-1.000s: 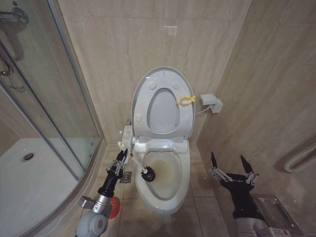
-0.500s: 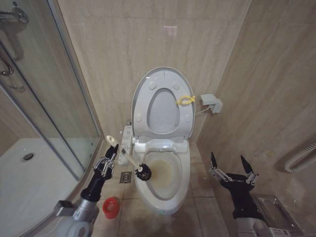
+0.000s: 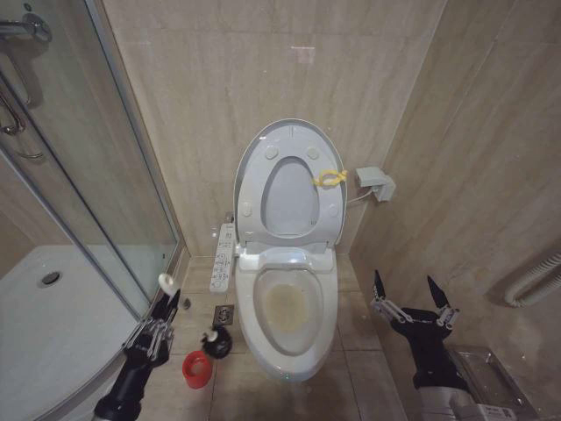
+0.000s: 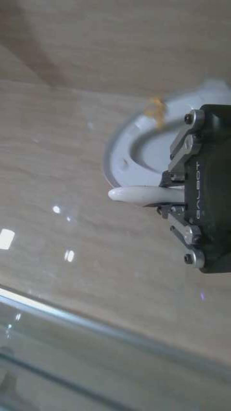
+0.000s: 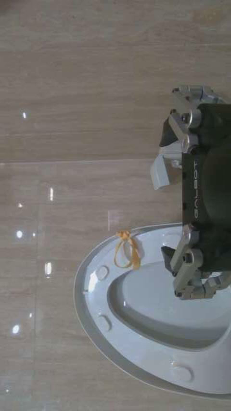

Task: Open the toilet lid, clean the toilet bowl with a toilet brush, close the toilet lid, and flush.

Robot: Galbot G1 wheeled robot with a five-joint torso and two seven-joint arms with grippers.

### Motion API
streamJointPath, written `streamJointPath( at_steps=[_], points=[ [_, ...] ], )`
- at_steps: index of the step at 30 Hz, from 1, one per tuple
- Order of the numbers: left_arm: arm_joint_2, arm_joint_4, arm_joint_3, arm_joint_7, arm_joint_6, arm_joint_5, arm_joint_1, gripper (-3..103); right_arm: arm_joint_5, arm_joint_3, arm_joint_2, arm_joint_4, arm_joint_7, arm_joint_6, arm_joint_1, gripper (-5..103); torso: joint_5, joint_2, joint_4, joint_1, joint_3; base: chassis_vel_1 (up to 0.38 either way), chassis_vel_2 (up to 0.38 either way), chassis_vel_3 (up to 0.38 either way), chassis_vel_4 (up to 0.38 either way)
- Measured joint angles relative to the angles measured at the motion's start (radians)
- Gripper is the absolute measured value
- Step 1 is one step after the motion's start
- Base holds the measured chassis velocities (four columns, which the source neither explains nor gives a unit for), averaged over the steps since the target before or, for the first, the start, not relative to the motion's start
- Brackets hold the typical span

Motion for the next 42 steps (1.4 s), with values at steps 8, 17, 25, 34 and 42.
streamJointPath(
  at_steps=[8, 17, 25, 34, 42],
  points=[
    [-0.010, 0.177, -0.034, -0.004, -0.075, 0.040, -0.028, 17, 0.000, 0.000, 0.000, 0.000, 0.000, 0.000, 0.000, 100, -0.0001, 0.000, 0.0000, 0.000, 0.000, 0.000, 0.000, 0.000, 0.000],
    [0.020, 0.597, 0.016, 0.102, -0.226, 0.053, -0.224, 17, 0.000, 0.000, 0.000, 0.000, 0.000, 0.000, 0.000, 100, -0.0005, 0.000, 0.0000, 0.000, 0.000, 0.000, 0.000, 0.000, 0.000],
    [0.027, 0.899, 0.084, 0.226, -0.338, 0.004, -0.426, 17, 0.000, 0.000, 0.000, 0.000, 0.000, 0.000, 0.000, 100, -0.0002, 0.000, -0.0001, 0.000, 0.000, 0.000, 0.000, 0.000, 0.000],
    [0.017, 1.072, 0.123, 0.294, -0.345, -0.004, -0.548, 17, 0.000, 0.000, 0.000, 0.000, 0.000, 0.000, 0.000, 100, -0.0001, 0.000, 0.0000, 0.000, 0.000, 0.000, 0.000, 0.000, 0.000],
    [0.023, 1.171, 0.139, 0.323, -0.344, -0.004, -0.609, 17, 0.000, 0.000, 0.000, 0.000, 0.000, 0.000, 0.000, 100, -0.0001, 0.000, 0.0000, 0.000, 0.000, 0.000, 0.000, 0.000, 0.000]
  ],
)
